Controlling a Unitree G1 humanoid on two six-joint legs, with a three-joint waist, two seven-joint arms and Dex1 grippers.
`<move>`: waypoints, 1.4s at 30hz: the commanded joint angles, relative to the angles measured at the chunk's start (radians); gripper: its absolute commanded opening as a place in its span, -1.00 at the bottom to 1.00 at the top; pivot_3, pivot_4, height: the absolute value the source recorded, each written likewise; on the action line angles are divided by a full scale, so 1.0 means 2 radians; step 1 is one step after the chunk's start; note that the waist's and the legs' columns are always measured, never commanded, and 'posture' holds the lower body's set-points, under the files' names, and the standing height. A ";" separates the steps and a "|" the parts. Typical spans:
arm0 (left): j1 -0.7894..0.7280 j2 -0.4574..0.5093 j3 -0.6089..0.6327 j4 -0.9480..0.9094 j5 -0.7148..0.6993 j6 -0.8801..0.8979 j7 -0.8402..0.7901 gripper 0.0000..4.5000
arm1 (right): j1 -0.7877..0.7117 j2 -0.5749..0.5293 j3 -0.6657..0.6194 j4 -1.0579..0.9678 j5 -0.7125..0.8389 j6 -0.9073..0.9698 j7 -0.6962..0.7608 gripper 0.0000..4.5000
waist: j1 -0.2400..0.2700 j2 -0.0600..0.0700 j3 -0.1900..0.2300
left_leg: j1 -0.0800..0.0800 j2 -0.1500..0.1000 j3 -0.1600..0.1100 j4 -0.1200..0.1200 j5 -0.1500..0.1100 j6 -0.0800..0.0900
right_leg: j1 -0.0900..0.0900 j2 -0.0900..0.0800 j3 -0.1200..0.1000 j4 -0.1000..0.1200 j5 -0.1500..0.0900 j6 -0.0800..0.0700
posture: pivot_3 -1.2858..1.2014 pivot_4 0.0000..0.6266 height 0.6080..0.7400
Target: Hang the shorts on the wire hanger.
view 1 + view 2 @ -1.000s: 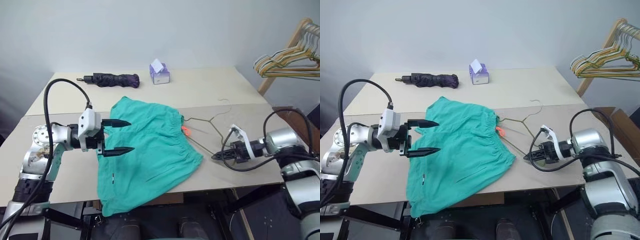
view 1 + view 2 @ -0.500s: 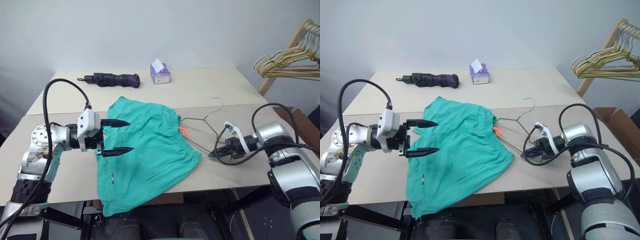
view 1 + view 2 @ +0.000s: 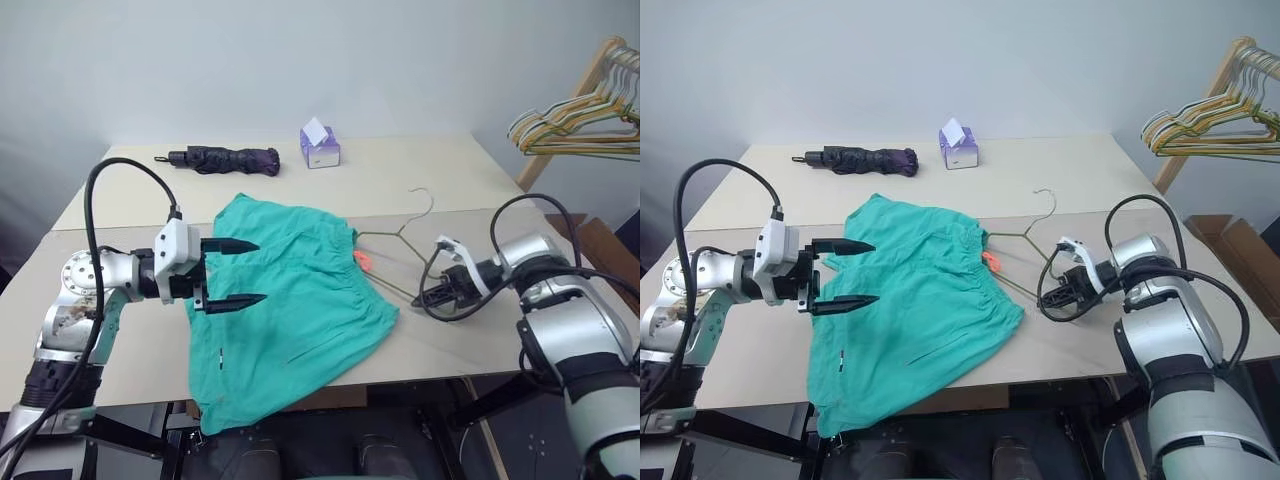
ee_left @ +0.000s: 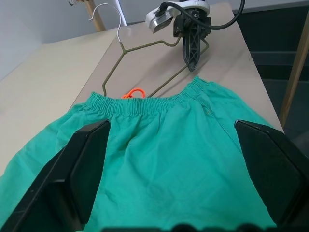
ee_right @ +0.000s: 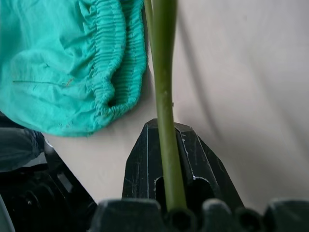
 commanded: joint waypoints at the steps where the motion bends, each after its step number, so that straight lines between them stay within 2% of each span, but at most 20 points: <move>1: -0.001 0.006 0.014 -0.015 0.001 -0.010 0.006 0.98 | -0.019 0.003 -0.037 0.009 0.000 0.003 -0.027 -1.00 | 0.000 0.000 0.000 | 0.000 0.000 0.000 0.000 0.000 0.000 | 0.000 0.000 0.000 0.000 0.000 0.000 | 0.13 -0.93 1.00; 5: 0.001 0.006 0.015 -0.016 0.001 -0.012 0.008 0.98 | -0.021 0.006 -0.063 0.010 0.004 0.009 -0.023 -1.00 | 0.004 0.000 0.000 | 0.000 0.000 0.000 0.000 0.000 0.000 | 0.000 0.000 0.000 0.000 0.000 0.000 | 0.13 -0.93 1.00; 12: -0.007 0.004 0.009 -0.006 0.005 -0.019 0.009 0.98 | -0.015 0.012 -0.119 0.009 0.014 0.011 -0.085 -1.00 | 0.010 0.000 0.000 | 0.000 0.000 0.000 0.000 0.000 0.000 | 0.000 0.000 0.000 0.000 0.000 0.000 | 0.12 -0.96 1.00; 17: -0.016 0.000 0.008 0.001 0.010 -0.025 0.012 0.98 | -0.009 0.005 -0.145 -0.026 0.015 -0.042 -0.137 -1.00 | 0.010 0.000 0.000 | 0.000 0.000 0.000 0.000 0.000 0.000 | 0.000 0.000 0.000 0.000 0.000 0.000 | 0.10 -0.97 1.00; 22: -0.040 -0.002 0.008 0.031 0.022 -0.041 0.011 0.98 | 0.026 0.000 -0.159 -0.161 0.015 -0.105 -0.204 -1.00 | 0.009 0.000 0.000 | -0.001 0.000 0.000 0.000 0.000 0.000 | -0.001 0.000 0.000 0.000 0.000 0.000 | 0.08 -1.00 1.00; 30: -0.148 0.005 0.012 0.139 0.051 -0.094 0.004 0.98 | 0.161 -0.035 -0.106 -0.526 -0.009 -0.115 -0.223 -1.00 | 0.010 0.000 0.000 | -0.003 0.000 0.000 0.000 0.000 0.000 | -0.004 0.000 0.000 0.001 0.000 0.000 | 0.05 -1.00 1.00; 35: -0.211 0.024 0.010 0.182 0.045 -0.098 -0.041 0.98 | 0.200 -0.054 -0.068 -0.635 -0.017 -0.105 -0.215 -1.00 | 0.006 0.000 0.000 | -0.004 0.000 0.000 0.000 0.000 0.000 | -0.004 0.000 0.000 0.001 0.000 0.000 | 0.05 -1.00 1.00; 38: -0.239 0.033 -0.003 0.198 0.043 -0.092 -0.088 0.98 | 0.202 -0.054 -0.054 -0.653 -0.014 -0.097 -0.214 -1.00 | 0.002 0.000 0.000 | -0.004 0.000 0.000 0.000 0.000 0.000 | -0.005 0.000 0.000 0.002 0.000 0.000 | 0.05 -1.00 1.00; 42: -0.267 0.024 -0.038 0.258 0.095 -0.161 -0.120 0.98 | 0.198 -0.055 -0.042 -0.667 -0.011 -0.085 -0.209 -1.00 | -0.001 0.000 0.000 | -0.004 0.000 0.000 0.000 0.000 0.000 | -0.005 0.000 0.000 0.002 0.000 0.000 | 0.05 -1.00 1.00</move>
